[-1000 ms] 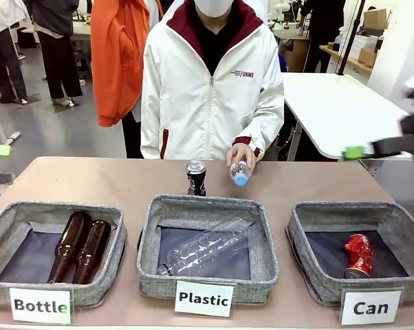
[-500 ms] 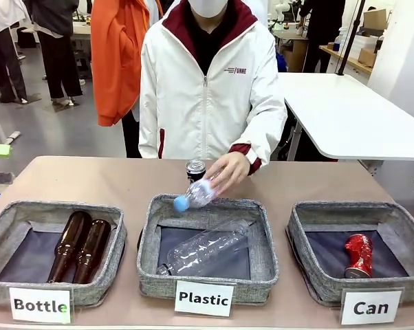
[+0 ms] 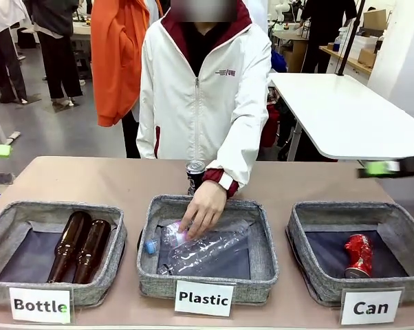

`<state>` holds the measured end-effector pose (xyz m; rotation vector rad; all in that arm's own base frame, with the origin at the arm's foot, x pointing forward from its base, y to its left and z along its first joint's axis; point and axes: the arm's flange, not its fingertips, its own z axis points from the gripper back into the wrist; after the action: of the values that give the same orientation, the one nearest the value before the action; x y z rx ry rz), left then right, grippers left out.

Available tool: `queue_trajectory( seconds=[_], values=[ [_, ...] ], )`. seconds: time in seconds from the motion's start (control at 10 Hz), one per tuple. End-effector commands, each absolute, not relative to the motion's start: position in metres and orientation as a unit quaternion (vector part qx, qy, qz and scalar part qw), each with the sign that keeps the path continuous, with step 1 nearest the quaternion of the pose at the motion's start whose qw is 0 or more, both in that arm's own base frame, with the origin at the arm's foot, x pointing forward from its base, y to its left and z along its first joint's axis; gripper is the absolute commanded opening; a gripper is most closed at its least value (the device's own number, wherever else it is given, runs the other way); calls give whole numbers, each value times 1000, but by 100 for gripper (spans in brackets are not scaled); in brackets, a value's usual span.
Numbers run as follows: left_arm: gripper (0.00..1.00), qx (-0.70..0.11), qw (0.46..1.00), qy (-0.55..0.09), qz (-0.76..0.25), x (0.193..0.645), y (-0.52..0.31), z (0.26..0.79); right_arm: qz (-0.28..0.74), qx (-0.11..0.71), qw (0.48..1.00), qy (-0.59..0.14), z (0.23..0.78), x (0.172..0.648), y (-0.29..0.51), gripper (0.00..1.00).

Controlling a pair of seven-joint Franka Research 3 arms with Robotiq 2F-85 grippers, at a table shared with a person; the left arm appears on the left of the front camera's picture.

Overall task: Sort the can waste into the basket.
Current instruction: Pick up the can waste from the table and place it in the right Fabric basket.

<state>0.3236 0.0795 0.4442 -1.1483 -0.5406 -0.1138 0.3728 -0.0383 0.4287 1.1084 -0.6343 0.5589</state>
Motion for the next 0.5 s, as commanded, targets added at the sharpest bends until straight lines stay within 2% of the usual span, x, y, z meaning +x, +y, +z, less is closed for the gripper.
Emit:
queue_trajectory(
  seconds=[0.0,0.2,0.4],
  values=[
    [100,-536,806,-248,-52,322,82,447,291,487,794,-219,427,435,18,100],
    [100,-536,806,-248,-52,322,82,447,305,466,808,-191,429,451,43,100],
    [100,-536,806,-248,-52,322,82,447,289,504,775,-249,448,411,-18,100]
  ],
)
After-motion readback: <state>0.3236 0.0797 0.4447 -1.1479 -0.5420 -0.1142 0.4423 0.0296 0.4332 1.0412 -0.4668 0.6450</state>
